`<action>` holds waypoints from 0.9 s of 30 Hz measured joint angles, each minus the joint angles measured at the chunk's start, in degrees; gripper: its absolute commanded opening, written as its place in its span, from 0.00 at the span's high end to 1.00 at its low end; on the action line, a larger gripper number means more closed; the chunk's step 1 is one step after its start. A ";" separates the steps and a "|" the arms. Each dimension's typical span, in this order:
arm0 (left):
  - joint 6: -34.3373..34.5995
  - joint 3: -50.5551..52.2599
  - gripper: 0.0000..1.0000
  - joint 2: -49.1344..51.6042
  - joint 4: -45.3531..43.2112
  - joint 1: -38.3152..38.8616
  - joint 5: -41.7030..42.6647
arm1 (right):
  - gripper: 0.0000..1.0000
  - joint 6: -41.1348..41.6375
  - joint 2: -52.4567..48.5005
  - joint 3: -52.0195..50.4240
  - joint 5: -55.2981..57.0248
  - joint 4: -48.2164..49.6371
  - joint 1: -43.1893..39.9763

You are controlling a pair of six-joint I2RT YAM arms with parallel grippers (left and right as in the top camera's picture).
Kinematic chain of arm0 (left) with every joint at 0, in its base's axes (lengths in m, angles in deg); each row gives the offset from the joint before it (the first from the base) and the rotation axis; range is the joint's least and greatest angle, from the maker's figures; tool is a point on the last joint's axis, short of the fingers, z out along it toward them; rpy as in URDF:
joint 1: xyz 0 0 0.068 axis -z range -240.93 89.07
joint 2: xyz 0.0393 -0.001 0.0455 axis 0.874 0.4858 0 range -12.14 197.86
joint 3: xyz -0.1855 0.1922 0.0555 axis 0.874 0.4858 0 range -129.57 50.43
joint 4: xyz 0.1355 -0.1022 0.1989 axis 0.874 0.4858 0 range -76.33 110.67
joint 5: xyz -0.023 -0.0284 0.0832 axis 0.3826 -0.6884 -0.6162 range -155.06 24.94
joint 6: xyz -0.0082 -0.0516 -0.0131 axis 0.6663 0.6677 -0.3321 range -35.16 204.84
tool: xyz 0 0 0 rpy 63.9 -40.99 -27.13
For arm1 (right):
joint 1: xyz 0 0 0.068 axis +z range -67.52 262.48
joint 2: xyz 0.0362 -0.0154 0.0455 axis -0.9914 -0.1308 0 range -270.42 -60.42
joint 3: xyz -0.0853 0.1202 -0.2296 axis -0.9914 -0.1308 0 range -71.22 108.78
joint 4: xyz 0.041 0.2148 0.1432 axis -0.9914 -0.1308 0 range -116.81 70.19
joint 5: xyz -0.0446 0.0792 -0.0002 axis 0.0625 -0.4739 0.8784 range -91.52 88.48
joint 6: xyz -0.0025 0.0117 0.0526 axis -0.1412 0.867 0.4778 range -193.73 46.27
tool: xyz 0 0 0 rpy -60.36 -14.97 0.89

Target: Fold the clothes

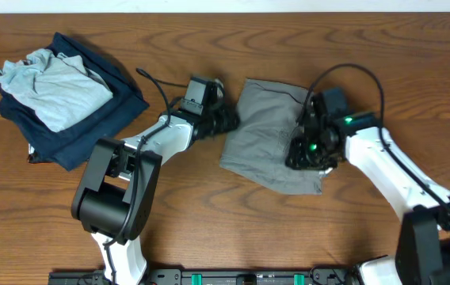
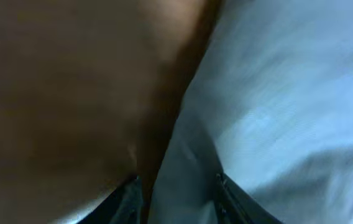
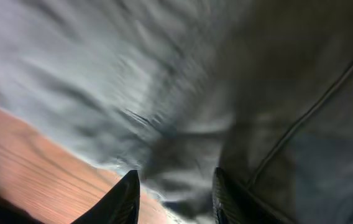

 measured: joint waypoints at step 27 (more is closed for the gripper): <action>-11.56 -0.24 0.24 -13.90 6.27 5.14 -1.86 | 0.41 -2.73 -4.13 0.63 17.40 22.51 -12.63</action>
